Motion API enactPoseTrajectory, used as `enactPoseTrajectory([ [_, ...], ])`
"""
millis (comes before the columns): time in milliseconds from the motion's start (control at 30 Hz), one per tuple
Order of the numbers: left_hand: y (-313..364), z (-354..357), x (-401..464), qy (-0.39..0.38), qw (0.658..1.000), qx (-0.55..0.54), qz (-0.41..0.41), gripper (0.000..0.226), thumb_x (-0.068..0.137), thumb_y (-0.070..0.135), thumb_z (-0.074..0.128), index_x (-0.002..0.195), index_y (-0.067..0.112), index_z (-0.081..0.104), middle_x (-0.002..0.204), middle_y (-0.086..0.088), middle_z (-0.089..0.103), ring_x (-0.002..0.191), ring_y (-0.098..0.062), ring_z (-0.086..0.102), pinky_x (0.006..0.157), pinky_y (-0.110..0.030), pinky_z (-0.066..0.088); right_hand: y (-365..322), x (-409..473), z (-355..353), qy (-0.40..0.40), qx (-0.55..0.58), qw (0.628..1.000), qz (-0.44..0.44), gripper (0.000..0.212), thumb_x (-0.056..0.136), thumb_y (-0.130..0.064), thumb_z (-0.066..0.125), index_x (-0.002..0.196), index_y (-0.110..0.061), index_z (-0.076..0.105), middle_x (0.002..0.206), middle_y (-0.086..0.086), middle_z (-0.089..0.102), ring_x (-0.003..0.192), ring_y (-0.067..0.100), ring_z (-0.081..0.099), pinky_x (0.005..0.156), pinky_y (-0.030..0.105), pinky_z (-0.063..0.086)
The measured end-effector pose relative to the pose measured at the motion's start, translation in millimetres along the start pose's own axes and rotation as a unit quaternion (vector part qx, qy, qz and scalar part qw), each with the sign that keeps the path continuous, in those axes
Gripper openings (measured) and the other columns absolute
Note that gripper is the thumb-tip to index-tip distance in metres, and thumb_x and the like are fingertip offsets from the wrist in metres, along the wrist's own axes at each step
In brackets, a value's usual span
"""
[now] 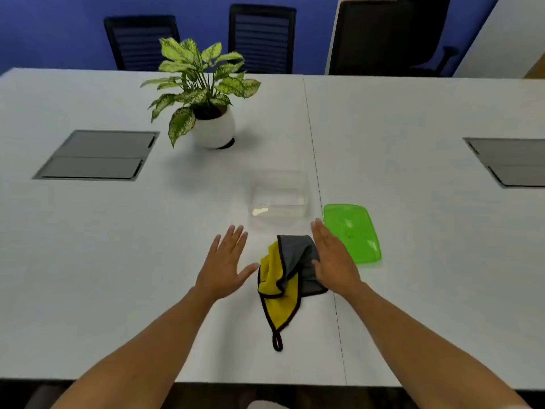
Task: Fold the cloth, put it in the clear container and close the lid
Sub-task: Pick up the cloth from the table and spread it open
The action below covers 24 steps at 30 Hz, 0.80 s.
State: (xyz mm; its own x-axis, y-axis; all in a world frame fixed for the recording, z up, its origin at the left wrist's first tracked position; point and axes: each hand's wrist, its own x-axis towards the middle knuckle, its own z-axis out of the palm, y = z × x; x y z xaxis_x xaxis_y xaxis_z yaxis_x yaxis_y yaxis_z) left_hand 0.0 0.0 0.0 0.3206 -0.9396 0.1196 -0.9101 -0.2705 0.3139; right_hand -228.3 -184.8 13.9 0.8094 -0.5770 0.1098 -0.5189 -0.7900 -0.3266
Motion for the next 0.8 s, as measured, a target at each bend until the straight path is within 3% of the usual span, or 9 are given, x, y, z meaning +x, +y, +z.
enactPoseTrajectory([
  [100,12,25,-15,-0.071,0.996,-0.046,-0.040,0.086,0.089,0.068,0.039,0.155,0.018,0.014,0.162,0.001,0.003,0.151,-0.019,0.001,0.120,-0.040,0.006,-7,0,15,-0.054,-0.023,0.998,-0.035,0.086,0.076,-0.006,0.063,0.151,-0.015,0.022,0.158,0.015,0.021,0.141,0.033,0.028,0.108,0.045,0.035],
  [233,34,52,-24,-0.177,0.972,-0.130,-0.084,0.097,0.083,0.066,0.056,0.155,0.025,0.005,0.165,-0.002,0.002,0.147,-0.023,0.025,0.112,-0.039,0.029,-15,1,28,-0.087,-0.046,0.995,-0.012,0.053,0.080,-0.010,0.062,0.132,-0.008,0.053,0.148,0.020,0.039,0.138,0.037,0.035,0.107,0.046,0.035],
  [333,47,64,-26,-0.205,0.964,-0.120,-0.121,0.099,0.085,0.056,0.060,0.155,0.023,-0.001,0.165,-0.003,-0.004,0.141,-0.029,0.035,0.105,-0.041,0.039,-20,2,34,-0.028,-0.033,0.999,0.009,0.027,0.071,-0.001,0.070,0.098,-0.001,0.067,0.116,0.021,0.065,0.117,0.041,0.057,0.091,0.048,0.048],
  [433,56,68,-25,-0.182,0.961,-0.129,-0.165,0.097,0.086,0.051,0.062,0.155,0.019,0.002,0.164,-0.008,0.004,0.140,-0.032,0.035,0.104,-0.044,0.042,-28,6,32,0.006,0.023,0.999,0.045,0.012,0.076,0.000,0.060,0.088,-0.003,0.061,0.091,0.016,0.065,0.093,0.036,0.060,0.079,0.042,0.044],
  [500,59,66,-22,-0.163,0.953,-0.177,-0.181,0.090,0.088,0.047,0.062,0.155,0.018,0.009,0.160,-0.012,0.021,0.138,-0.032,0.038,0.104,-0.046,0.042,-30,10,31,0.017,0.054,0.996,0.075,0.006,0.083,-0.003,0.051,0.087,-0.005,0.054,0.085,0.013,0.060,0.082,0.034,0.055,0.072,0.040,0.039],
  [633,62,56,-9,-0.134,0.941,-0.239,-0.197,0.064,0.093,0.042,0.058,0.146,0.014,0.036,0.136,-0.008,0.054,0.121,-0.029,0.054,0.099,-0.040,0.046,-31,19,24,0.012,0.184,0.974,0.129,0.005,0.092,-0.013,0.041,0.094,-0.011,0.046,0.089,0.009,0.056,0.078,0.027,0.053,0.068,0.043,0.045],
  [733,65,49,3,-0.102,0.925,-0.311,-0.194,0.027,0.096,0.029,0.056,0.117,0.012,0.058,0.109,-0.009,0.067,0.097,-0.028,0.063,0.083,-0.035,0.054,-34,30,11,0.012,0.257,0.957,0.135,0.018,0.093,-0.016,0.041,0.109,-0.012,0.048,0.098,0.002,0.057,0.080,0.019,0.054,0.075,0.036,0.046],
  [800,68,41,12,-0.075,0.909,-0.353,-0.207,0.010,0.098,0.022,0.052,0.099,0.015,0.059,0.091,-0.006,0.065,0.085,-0.025,0.063,0.070,-0.028,0.051,-38,37,-2,0.029,0.287,0.950,0.116,0.033,0.089,-0.020,0.040,0.119,-0.013,0.050,0.091,-0.008,0.053,0.071,0.007,0.051,0.072,0.027,0.042],
])
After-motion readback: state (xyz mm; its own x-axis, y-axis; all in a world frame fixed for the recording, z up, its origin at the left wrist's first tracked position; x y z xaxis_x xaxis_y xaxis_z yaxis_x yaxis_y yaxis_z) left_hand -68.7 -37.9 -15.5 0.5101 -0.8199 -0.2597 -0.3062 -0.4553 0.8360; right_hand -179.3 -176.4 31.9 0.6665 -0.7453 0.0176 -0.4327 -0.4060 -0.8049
